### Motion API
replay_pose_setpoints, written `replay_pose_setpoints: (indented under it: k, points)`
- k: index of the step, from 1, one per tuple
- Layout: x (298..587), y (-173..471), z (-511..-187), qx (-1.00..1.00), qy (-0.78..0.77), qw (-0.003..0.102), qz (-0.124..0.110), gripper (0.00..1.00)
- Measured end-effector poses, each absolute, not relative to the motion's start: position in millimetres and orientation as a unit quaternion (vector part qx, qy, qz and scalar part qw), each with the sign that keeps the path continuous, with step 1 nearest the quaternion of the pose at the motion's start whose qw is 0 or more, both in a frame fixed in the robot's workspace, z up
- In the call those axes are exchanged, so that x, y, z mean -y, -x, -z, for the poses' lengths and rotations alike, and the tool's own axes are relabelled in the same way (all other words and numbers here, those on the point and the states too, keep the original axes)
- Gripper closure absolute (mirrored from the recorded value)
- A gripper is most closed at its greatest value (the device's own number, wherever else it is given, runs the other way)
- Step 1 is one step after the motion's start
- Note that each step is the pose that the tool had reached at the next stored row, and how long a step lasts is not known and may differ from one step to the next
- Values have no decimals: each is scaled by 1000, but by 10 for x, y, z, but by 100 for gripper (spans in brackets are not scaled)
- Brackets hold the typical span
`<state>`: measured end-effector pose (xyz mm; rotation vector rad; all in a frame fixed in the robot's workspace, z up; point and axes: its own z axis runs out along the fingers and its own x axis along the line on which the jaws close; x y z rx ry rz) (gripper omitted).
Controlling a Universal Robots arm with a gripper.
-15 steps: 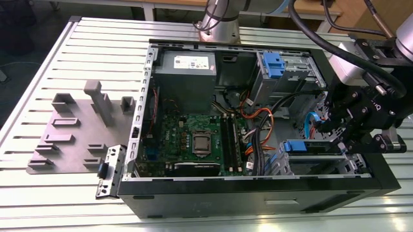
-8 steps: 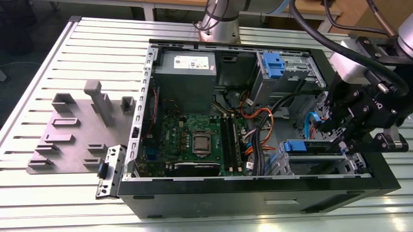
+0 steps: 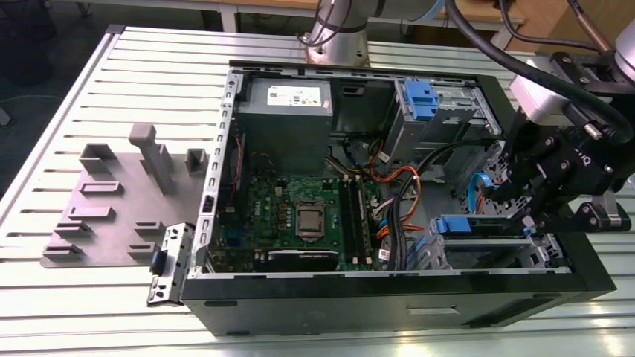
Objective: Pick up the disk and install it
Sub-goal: 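Insert the first disk wire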
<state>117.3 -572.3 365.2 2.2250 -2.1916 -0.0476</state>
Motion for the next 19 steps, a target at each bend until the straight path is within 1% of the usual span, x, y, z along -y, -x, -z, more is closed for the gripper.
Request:
replay_pose_setpoints:
  k: [13, 19]
  points:
    - [5541, -1174, -3640, 702, -712, 9, 15, 58]
    - [5508, -1176, -3621, 702, -712, 9, 15, 58]
